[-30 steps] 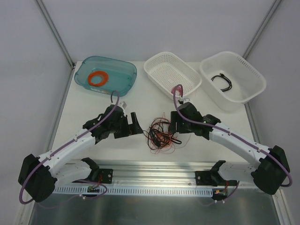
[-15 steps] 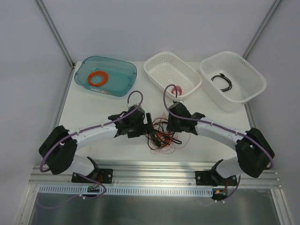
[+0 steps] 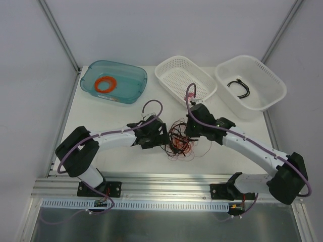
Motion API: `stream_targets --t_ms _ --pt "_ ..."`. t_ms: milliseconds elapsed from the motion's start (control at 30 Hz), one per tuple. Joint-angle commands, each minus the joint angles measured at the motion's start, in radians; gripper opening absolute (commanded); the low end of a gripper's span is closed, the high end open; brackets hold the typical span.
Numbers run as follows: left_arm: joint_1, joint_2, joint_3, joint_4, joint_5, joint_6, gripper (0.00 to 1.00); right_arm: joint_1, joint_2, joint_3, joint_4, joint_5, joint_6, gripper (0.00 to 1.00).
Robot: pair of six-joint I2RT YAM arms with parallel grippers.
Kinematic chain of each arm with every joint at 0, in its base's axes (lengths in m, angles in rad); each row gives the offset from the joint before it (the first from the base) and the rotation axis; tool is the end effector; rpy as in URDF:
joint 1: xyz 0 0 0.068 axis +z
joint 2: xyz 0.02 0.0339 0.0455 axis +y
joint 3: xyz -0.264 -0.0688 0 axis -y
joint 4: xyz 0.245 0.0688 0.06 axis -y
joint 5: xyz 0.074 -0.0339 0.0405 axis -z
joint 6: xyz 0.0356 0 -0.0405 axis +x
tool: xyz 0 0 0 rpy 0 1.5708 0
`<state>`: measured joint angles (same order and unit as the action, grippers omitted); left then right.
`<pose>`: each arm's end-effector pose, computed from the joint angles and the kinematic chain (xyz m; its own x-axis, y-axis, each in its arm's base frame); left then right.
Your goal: Untangle the cables
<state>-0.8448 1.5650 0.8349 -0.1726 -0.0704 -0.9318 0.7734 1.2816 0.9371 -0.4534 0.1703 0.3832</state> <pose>0.2069 -0.2293 0.1728 -0.8864 -0.2076 -0.4138 0.0093 0.8856 -0.4643 0.1987 0.1855 0.2622 -0.7009 -0.1693 -0.6929 -0.3685 0.9177 0.1485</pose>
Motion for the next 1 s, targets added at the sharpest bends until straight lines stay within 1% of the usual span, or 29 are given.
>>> stream_targets --t_ms 0,200,233,333,367,400,533,600,733,833,933,967 --pt "-0.007 0.056 0.012 -0.007 -0.051 -0.012 0.95 -0.003 -0.106 0.133 -0.12 -0.009 -0.087 0.01" --pt "-0.007 0.081 0.001 -0.007 -0.066 -0.01 0.88 -0.002 -0.195 0.299 -0.286 -0.005 -0.21 0.01" --pt "-0.007 0.079 -0.002 -0.007 -0.071 -0.009 0.82 -0.003 -0.208 0.349 -0.304 0.003 -0.22 0.01" --pt "-0.007 0.075 -0.011 -0.008 -0.088 -0.001 0.75 -0.005 -0.243 0.44 -0.358 0.023 -0.26 0.01" --pt "-0.005 0.073 -0.013 -0.013 -0.097 0.002 0.71 -0.006 -0.249 0.465 -0.378 0.031 -0.271 0.01" --pt "-0.005 0.07 -0.014 -0.016 -0.103 0.004 0.69 -0.008 -0.258 0.489 -0.39 0.038 -0.286 0.01" --pt "0.001 0.056 -0.023 -0.031 -0.132 0.01 0.67 -0.016 -0.286 0.612 -0.445 0.07 -0.326 0.01" --pt "0.006 0.055 -0.026 -0.034 -0.137 0.014 0.67 -0.017 -0.291 0.689 -0.462 0.103 -0.343 0.01" --pt "0.024 0.04 -0.042 -0.045 -0.14 0.016 0.66 -0.02 -0.309 0.782 -0.469 0.193 -0.379 0.01" --pt "0.038 0.021 -0.052 -0.048 -0.14 0.016 0.66 -0.019 -0.323 0.842 -0.446 0.277 -0.425 0.01" --pt "0.041 -0.028 -0.056 -0.053 -0.149 0.031 0.69 -0.019 -0.35 0.873 -0.384 0.371 -0.461 0.01" --pt "0.041 -0.037 -0.054 -0.054 -0.15 0.036 0.69 -0.02 -0.358 0.878 -0.337 0.409 -0.486 0.01"
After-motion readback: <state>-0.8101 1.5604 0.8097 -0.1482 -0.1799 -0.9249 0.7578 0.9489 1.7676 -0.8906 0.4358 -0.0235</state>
